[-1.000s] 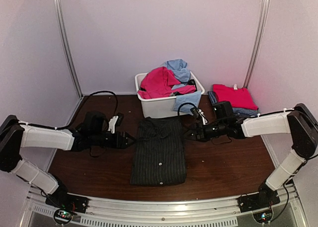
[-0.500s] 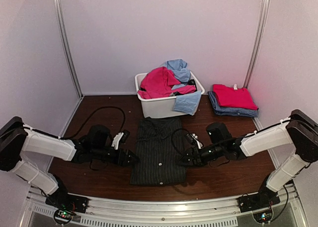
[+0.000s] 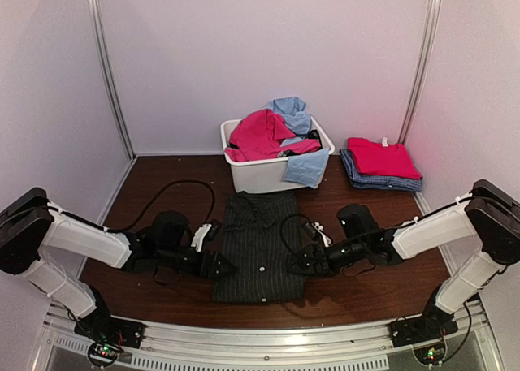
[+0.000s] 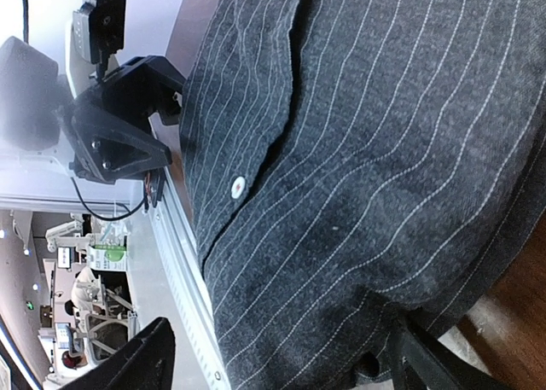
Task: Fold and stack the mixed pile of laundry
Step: Smooth out the 2/3-rectangle-folded shirt at the center of the board.
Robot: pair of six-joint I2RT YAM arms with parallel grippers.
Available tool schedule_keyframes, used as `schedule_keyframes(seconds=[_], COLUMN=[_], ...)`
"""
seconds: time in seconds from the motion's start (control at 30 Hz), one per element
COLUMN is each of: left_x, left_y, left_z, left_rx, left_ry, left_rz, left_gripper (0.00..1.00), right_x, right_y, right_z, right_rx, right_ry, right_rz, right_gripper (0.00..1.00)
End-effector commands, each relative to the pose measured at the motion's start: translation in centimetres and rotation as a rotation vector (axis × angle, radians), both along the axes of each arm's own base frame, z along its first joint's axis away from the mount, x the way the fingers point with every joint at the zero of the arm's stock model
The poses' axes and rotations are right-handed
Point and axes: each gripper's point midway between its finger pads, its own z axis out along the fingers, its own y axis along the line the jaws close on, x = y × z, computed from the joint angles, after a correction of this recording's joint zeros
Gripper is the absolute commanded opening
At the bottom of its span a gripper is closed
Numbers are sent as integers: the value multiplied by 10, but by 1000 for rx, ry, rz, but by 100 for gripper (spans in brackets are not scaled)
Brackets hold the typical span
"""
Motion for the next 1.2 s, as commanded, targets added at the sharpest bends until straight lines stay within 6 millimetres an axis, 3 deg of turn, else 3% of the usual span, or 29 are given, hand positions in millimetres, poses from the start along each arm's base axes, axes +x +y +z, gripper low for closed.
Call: schedule_keyframes(seconds=[0.0,0.13,0.23,0.43,0.57,0.73,0.8,0.97,1.17], left_x=[-1,-3,-5,-4,-7,-22,-29,-52,-62], left_y=[-5,1,1,-3,-4,6,10,19,34], left_z=[6,3,2,14,28,35,33,5,-45], left_rx=[-37,-32,-35,-57,-76,-62,-53,-29,80], left_ry=[-20,-8,2,-7,-8,13,26,84,145], left_rz=[10,31,33,19,3,-18,-20,-31,-11], left_gripper=[59,55,52,30,12,2,0,0,0], right_x=[-15,-20,-17,-9,-14,-26,-36,-64,-70], right_y=[-5,-2,4,13,8,2,1,-2,-7], right_z=[0,-4,3,15,14,12,3,-36,-83], right_rx=[-1,-10,17,25,1,-28,-53,-115,-195], right_ry=[6,18,4,-19,1,37,55,119,157], right_rz=[26,29,27,28,27,33,49,99,112], right_gripper=[87,80,69,41,15,3,0,0,0])
